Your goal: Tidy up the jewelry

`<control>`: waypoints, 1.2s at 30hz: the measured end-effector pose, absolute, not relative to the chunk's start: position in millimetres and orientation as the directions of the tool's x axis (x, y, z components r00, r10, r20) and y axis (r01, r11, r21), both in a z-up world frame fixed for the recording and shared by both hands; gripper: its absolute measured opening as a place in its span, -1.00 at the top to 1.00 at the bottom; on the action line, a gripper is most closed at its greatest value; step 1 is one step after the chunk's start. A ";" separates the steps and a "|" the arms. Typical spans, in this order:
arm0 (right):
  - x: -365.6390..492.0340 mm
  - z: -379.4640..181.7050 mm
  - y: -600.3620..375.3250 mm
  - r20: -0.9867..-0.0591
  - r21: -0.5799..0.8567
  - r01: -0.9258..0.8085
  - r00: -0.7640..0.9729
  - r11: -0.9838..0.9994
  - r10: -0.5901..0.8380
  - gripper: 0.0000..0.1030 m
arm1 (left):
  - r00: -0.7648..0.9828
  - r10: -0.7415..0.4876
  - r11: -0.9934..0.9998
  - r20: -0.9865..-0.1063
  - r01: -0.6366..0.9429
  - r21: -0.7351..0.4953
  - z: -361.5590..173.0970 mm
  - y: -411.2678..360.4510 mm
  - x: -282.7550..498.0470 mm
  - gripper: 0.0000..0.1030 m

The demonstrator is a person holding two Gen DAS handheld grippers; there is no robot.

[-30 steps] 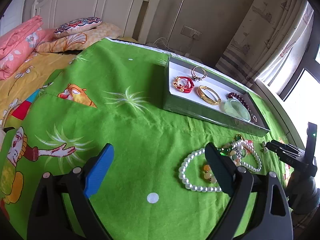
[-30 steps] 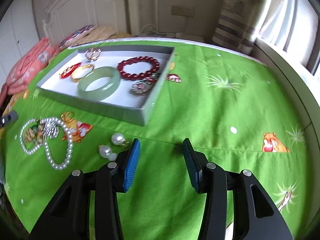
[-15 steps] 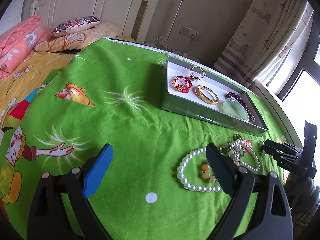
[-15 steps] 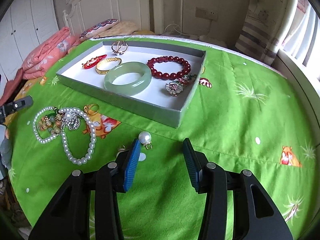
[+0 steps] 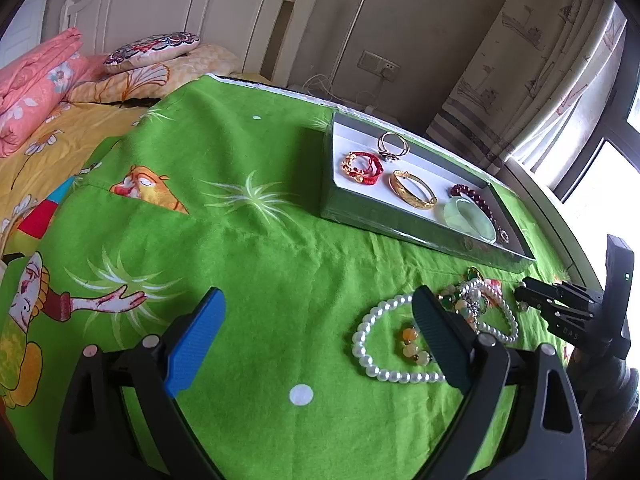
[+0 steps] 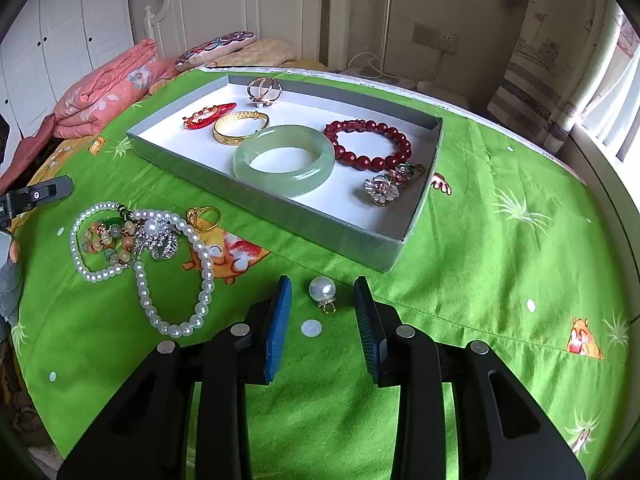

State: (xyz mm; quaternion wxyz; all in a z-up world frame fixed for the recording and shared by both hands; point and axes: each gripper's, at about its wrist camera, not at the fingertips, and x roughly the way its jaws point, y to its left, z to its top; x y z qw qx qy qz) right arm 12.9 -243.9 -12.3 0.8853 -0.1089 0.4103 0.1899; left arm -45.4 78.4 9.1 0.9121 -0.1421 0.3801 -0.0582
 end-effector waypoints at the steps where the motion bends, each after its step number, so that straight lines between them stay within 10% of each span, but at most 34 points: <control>1: 13.0 -12.2 -243.5 -0.768 -0.037 -0.426 0.591 0.904 0.247 0.37 | 0.698 -0.222 0.953 -0.681 0.010 -0.302 8.9 76.8 -44.9 -0.81; 21: 6.4 -1.9 -272.6 -0.712 0.075 -0.359 0.634 0.930 0.302 0.74 | 0.591 -0.336 0.906 -0.734 0.416 -0.079 20.7 -78.0 -50.1 -0.79; 36: -22.2 8.4 -333.2 -0.634 0.216 -0.267 0.693 0.939 0.343 0.74 | 0.508 -0.338 0.816 -0.792 0.578 0.022 -1.2 -181.1 5.4 0.61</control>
